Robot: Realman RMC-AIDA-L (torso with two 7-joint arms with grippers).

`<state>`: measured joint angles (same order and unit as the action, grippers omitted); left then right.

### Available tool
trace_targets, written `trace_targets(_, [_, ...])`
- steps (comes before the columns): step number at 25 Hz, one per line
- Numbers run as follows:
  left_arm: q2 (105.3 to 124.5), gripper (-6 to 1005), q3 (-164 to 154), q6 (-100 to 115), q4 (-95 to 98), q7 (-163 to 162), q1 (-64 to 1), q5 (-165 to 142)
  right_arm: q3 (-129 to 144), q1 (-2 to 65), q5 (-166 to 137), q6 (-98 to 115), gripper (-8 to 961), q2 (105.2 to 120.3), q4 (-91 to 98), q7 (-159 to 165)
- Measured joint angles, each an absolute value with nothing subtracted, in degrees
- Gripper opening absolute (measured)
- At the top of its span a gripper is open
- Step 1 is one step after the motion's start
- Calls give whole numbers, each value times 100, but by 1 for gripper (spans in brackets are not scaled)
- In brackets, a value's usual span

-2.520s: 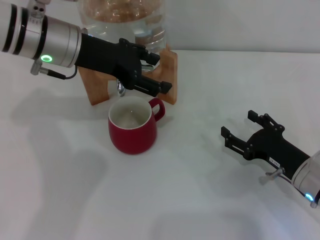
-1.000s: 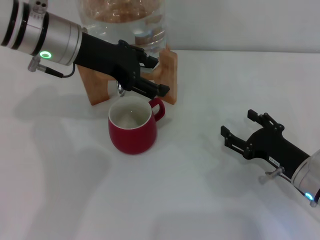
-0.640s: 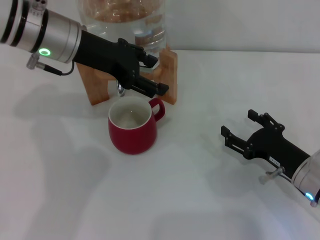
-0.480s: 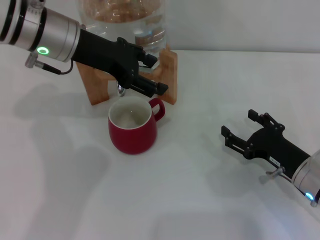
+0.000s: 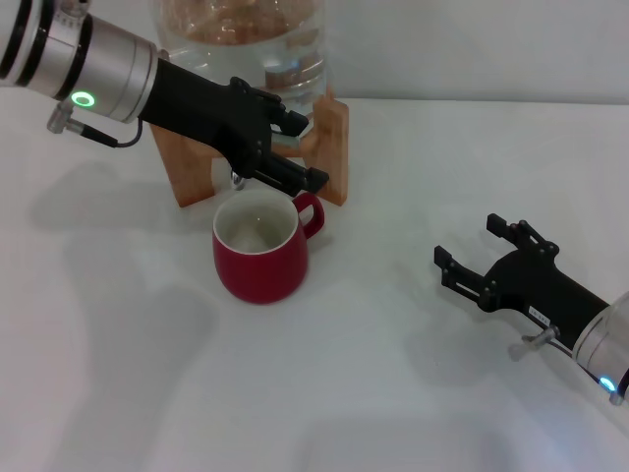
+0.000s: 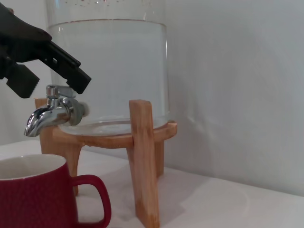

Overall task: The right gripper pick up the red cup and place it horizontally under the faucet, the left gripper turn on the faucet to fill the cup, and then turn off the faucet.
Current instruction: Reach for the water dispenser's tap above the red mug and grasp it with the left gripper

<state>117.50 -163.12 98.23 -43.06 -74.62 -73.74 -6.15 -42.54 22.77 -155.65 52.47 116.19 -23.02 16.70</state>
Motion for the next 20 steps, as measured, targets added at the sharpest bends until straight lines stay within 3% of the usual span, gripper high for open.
trace_targets(20, [11643,874,-16313,10126,-4350,-7484,-7374,-598,-4245,2270,-15565,5247,875,11619,-2303,1670])
